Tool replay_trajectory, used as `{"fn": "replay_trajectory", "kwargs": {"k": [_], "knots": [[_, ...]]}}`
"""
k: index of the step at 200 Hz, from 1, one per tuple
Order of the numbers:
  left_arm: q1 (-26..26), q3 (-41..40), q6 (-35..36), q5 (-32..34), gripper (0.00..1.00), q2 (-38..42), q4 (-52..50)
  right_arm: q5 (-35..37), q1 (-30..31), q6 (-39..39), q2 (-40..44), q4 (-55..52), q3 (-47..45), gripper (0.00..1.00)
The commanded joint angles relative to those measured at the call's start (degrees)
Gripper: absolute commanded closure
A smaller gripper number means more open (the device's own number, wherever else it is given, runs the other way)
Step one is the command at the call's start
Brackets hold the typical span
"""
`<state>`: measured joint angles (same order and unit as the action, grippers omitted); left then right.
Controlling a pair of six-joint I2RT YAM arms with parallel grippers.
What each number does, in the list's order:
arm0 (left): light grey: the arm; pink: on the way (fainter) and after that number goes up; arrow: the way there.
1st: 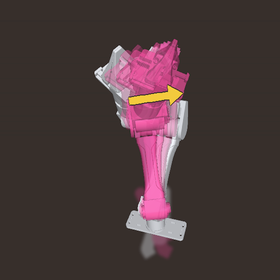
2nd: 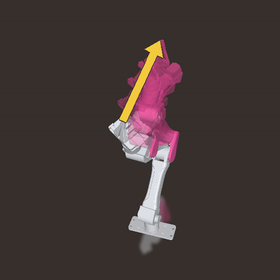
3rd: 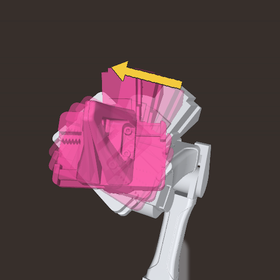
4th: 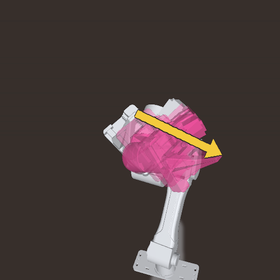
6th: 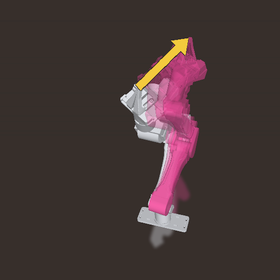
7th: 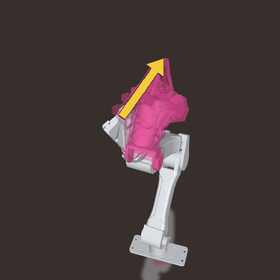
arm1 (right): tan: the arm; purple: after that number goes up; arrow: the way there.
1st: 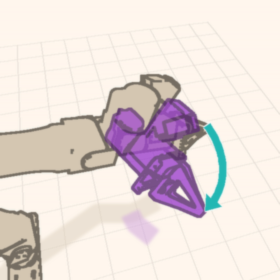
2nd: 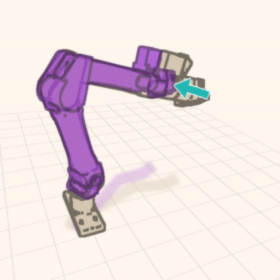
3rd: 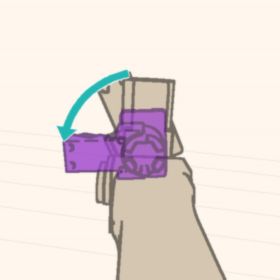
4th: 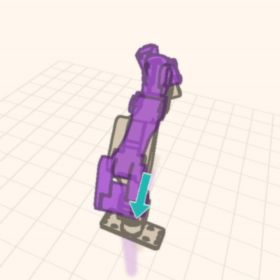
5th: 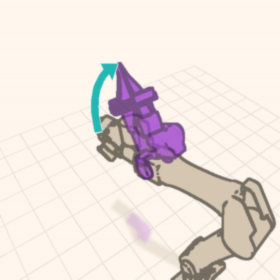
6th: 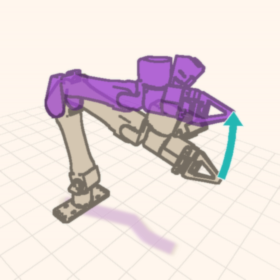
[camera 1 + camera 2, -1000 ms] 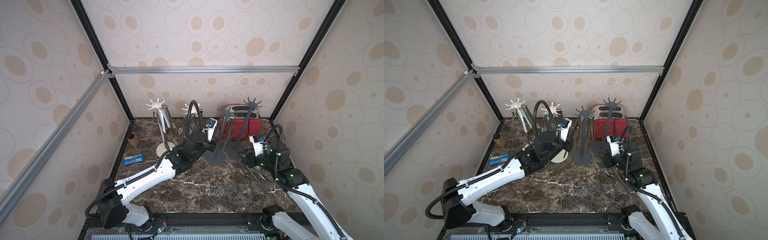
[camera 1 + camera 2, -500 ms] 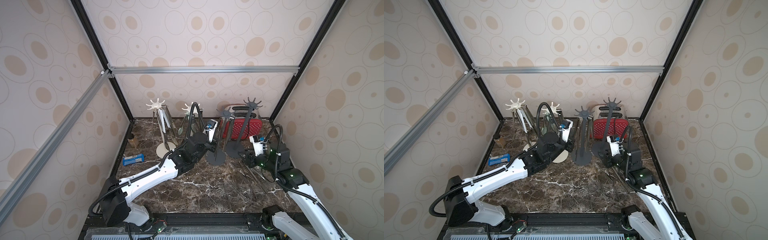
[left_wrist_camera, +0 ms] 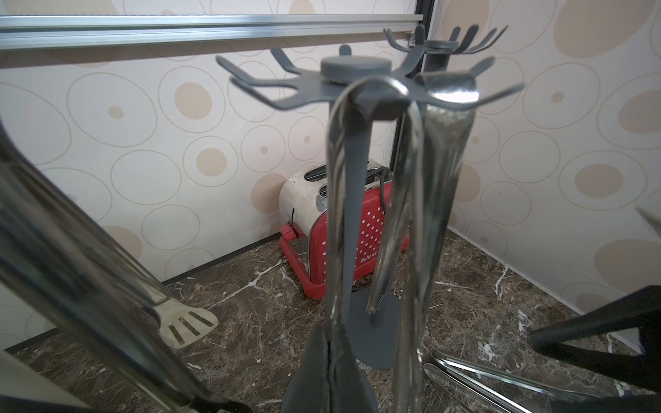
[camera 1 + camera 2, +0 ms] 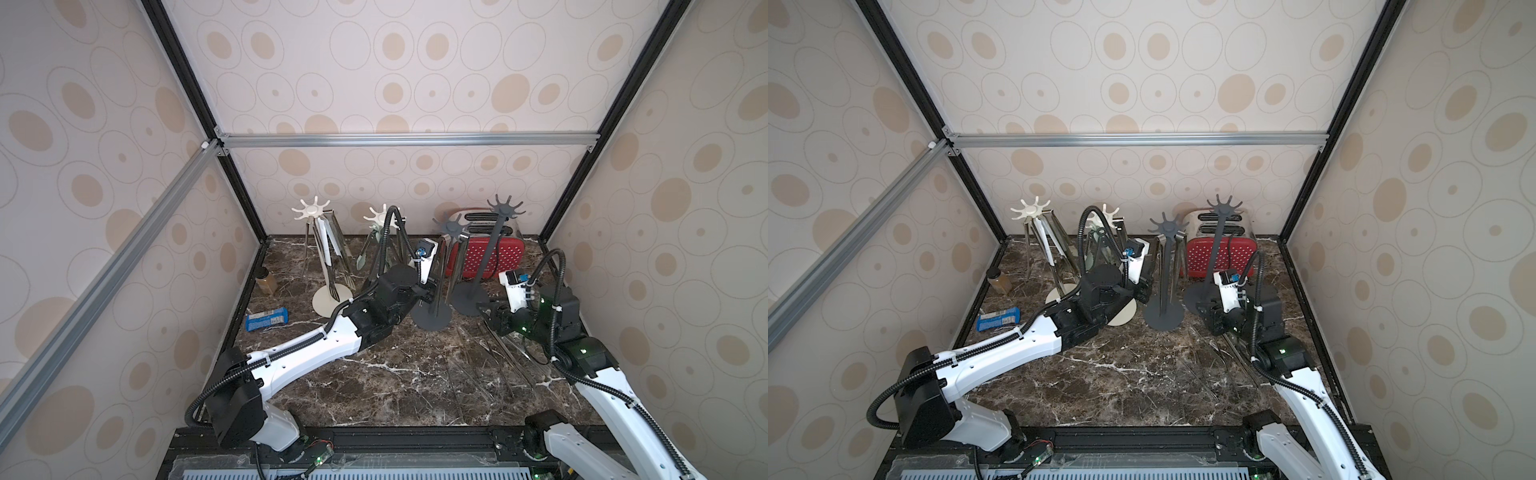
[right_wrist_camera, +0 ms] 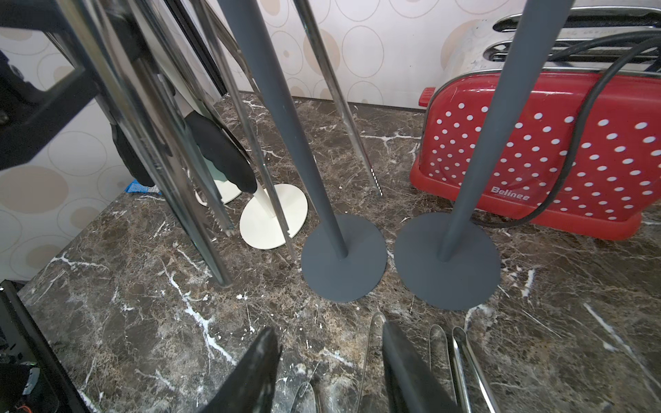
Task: Hang food tongs on kitchen utensil racks
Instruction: Hang the food tongs on the rack.
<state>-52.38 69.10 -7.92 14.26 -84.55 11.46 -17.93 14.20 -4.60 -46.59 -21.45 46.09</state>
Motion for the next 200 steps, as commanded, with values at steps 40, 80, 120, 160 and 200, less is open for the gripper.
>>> {"fn": "replay_trajectory", "kwargs": {"k": [40,80,120,160,200], "knots": [[0.3,1.3,0.4,-1.1,0.87,-1.9,-3.2,0.8,0.2,1.4,0.5,-0.1,0.8,0.50],[0.3,1.3,0.4,-1.2,0.81,-1.9,-3.2,0.8,0.2,1.3,0.2,0.0,0.8,0.50],[0.3,1.0,0.2,-1.5,0.77,-1.2,-3.4,1.4,0.2,1.3,0.4,-0.2,0.8,0.50],[0.3,0.2,-0.9,-3.1,0.68,0.7,-3.5,4.5,0.2,0.4,-0.3,-0.9,0.4,0.51],[0.3,-1.2,-2.8,-4.4,0.62,3.7,-4.7,9.3,0.2,-1.5,-1.8,-3.5,0.6,0.52]]}}
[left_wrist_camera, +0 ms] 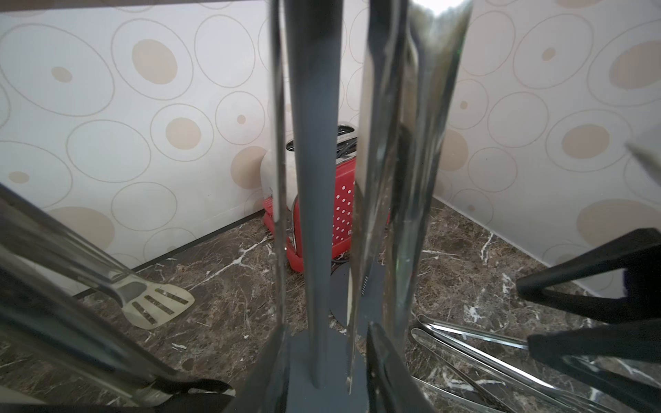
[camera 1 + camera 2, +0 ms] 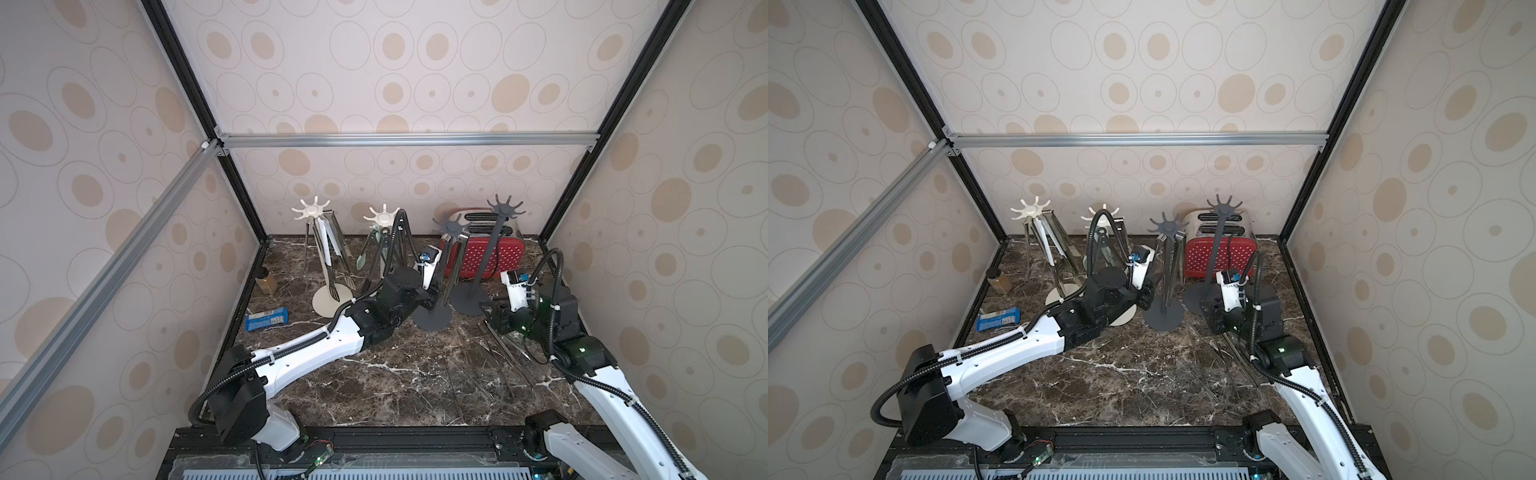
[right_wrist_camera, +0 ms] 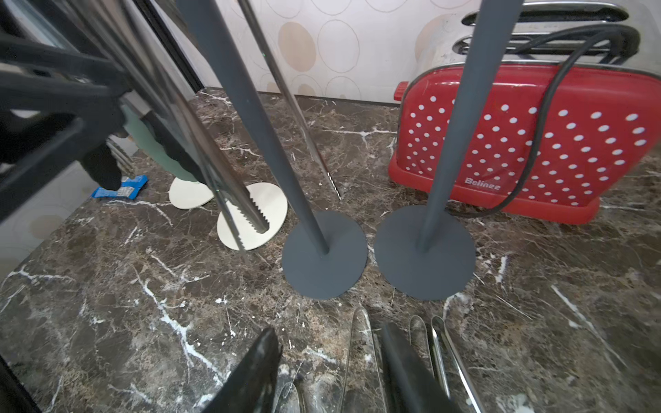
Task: Hang food tongs on kitchen utensil racks
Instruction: Hang the food tongs on the rack, then move the food tongs to the center of the board.
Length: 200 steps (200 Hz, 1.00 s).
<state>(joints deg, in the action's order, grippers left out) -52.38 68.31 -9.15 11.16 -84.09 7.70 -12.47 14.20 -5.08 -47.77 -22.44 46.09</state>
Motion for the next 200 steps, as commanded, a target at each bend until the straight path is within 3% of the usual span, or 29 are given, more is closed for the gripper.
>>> {"fn": "replay_trajectory", "kwargs": {"k": [1,87,139,200], "knots": [[0.3,-0.5,-1.7,-1.3,0.62,3.3,-0.9,3.9,0.2,-1.1,-0.6,-2.6,0.6,0.52],[0.3,-8.3,-7.4,-1.9,0.60,12.1,-3.3,14.8,-1.2,-8.3,-6.7,-10.8,0.1,0.54],[0.3,-12.5,-9.5,-1.2,0.59,15.3,-3.3,13.1,-10.5,-11.8,-15.5,-11.1,-1.5,0.58],[0.3,-15.3,-10.8,-0.4,0.58,16.7,-3.4,17.6,-11.7,-10.4,-28.4,-12.3,0.1,0.54]]}}
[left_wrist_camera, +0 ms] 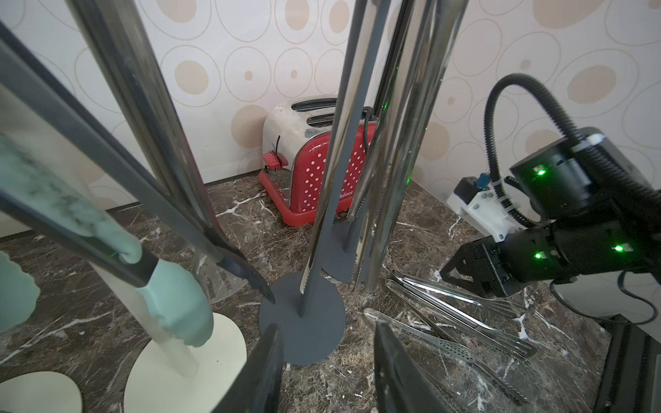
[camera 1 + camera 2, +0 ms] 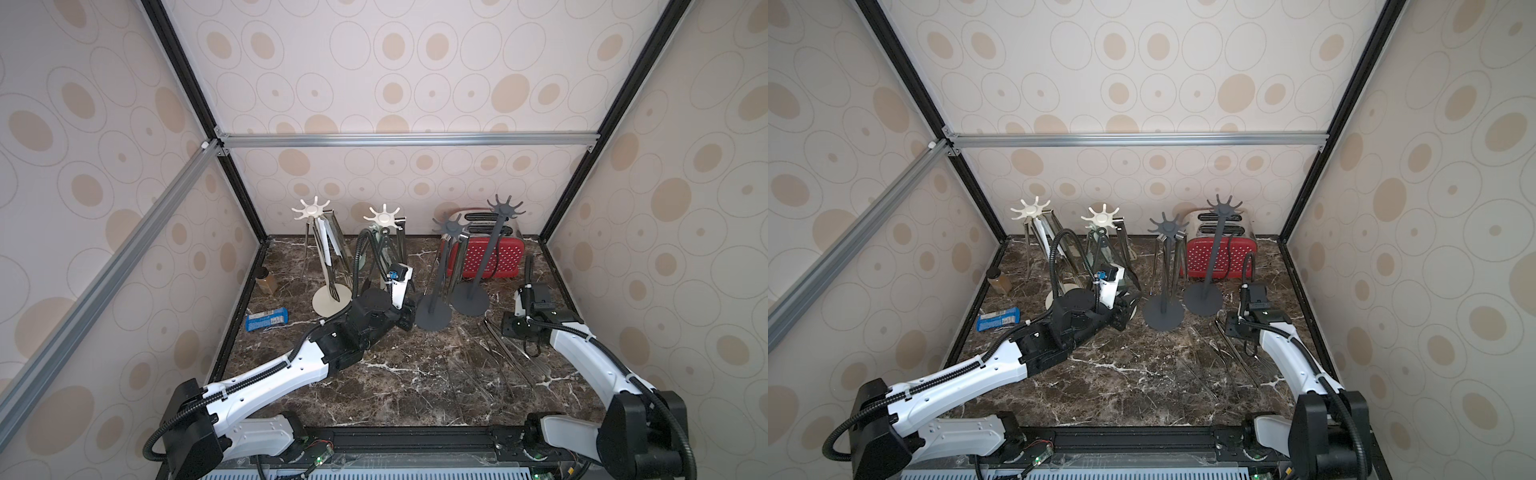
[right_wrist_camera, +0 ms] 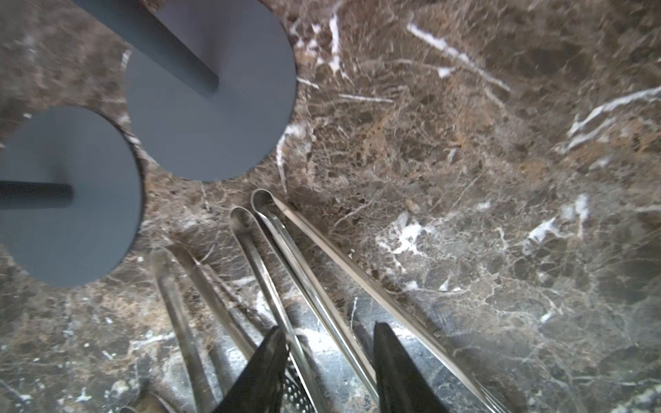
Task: Hang food tongs on kitchen utensil racks
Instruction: Move the food tongs to the center of the board.
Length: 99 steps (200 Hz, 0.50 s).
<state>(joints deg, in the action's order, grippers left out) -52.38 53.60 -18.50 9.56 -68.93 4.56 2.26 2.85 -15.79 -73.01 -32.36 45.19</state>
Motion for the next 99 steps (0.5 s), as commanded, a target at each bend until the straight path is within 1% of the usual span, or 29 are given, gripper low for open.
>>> {"fn": "replay_trajectory", "kwargs": {"k": [1,20,39,99], "knots": [[0.3,-0.6,-1.4,1.2,0.58,1.6,-0.2,3.0,-0.3,0.3,-3.3,-2.3,1.0,0.54],[0.3,-1.3,-1.4,1.7,0.58,1.9,-0.1,5.3,-0.3,0.9,-6.5,-2.7,1.9,0.51],[0.3,-1.8,-1.1,2.2,0.58,2.1,-0.2,7.0,-0.5,1.5,-9.1,-2.6,2.8,0.49],[0.3,-2.4,-0.1,3.4,0.57,2.3,-0.6,9.0,-0.6,2.7,-14.8,-0.2,4.1,0.50]]}}
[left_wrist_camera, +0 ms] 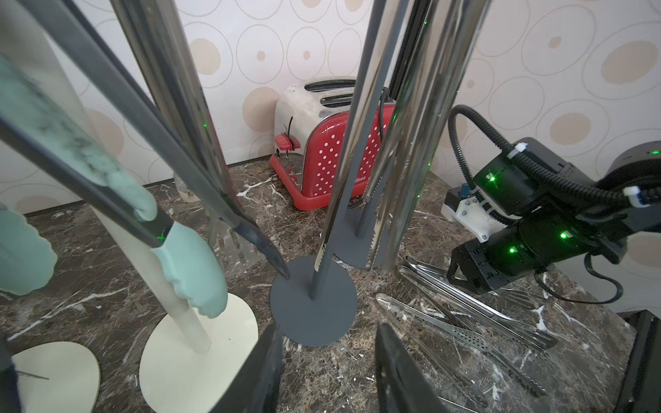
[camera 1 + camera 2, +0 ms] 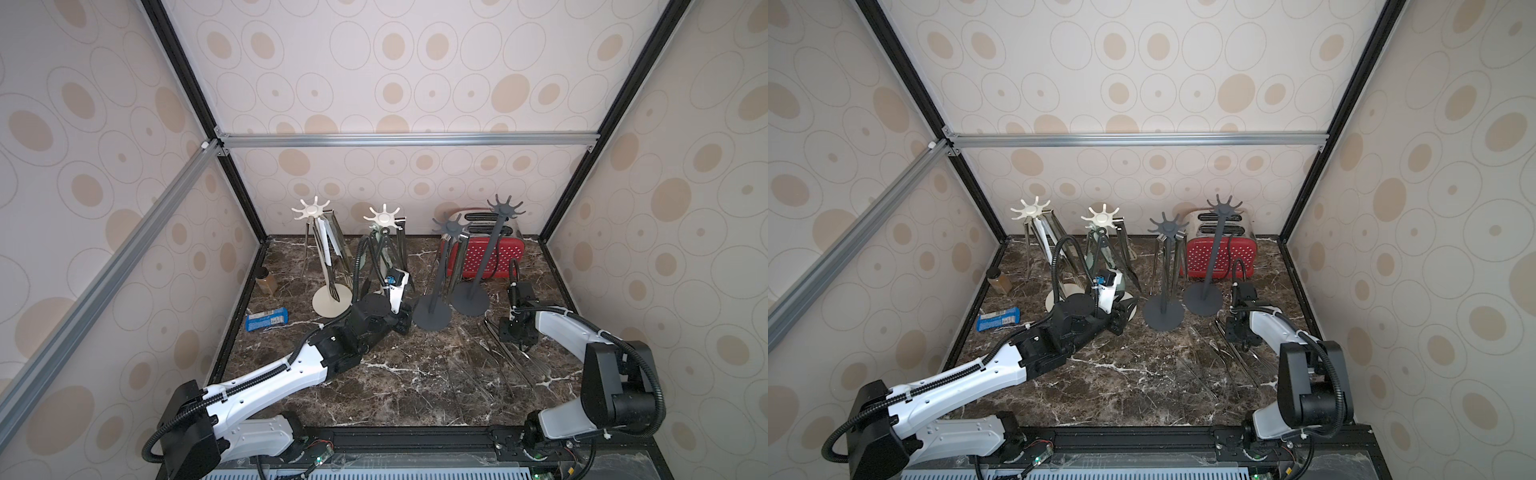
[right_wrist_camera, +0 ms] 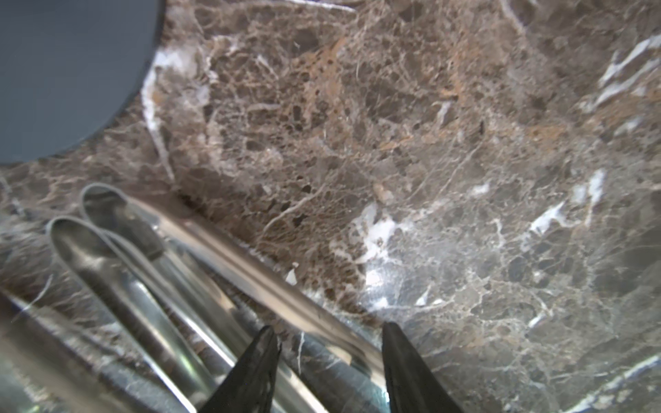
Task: Hang food tongs on kitchen utensil racks
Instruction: Move the food tongs to the center of the board.
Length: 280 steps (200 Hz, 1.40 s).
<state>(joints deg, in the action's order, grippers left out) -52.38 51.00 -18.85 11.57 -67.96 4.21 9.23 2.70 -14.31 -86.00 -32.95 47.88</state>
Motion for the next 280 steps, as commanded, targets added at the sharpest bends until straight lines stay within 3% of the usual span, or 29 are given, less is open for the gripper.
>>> {"fn": "replay_trajectory", "kwargs": {"k": [1,93,153,194,257,280], "knots": [[0.3,0.2,0.3,1.5,0.57,1.4,-0.2,2.0,-0.5,1.3,-2.0,0.4,1.5,0.50],[0.3,0.4,0.5,2.4,0.57,1.6,-1.7,0.9,-8.3,2.0,-7.6,4.7,4.0,0.52],[0.3,0.0,0.7,3.4,0.56,1.8,-2.4,-1.6,-13.6,2.2,-11.7,6.9,6.2,0.59],[0.3,0.3,1.2,3.8,0.56,1.1,-2.4,-4.0,-17.4,2.1,-15.8,7.3,10.1,0.70],[0.5,1.3,1.8,4.4,0.56,-1.4,-2.4,-5.5,-18.1,2.6,-20.6,6.6,14.5,0.90],[0.7,2.0,1.8,3.8,0.56,-2.6,-2.3,-5.6,-18.3,2.7,-21.1,5.9,15.2,0.92]]}}
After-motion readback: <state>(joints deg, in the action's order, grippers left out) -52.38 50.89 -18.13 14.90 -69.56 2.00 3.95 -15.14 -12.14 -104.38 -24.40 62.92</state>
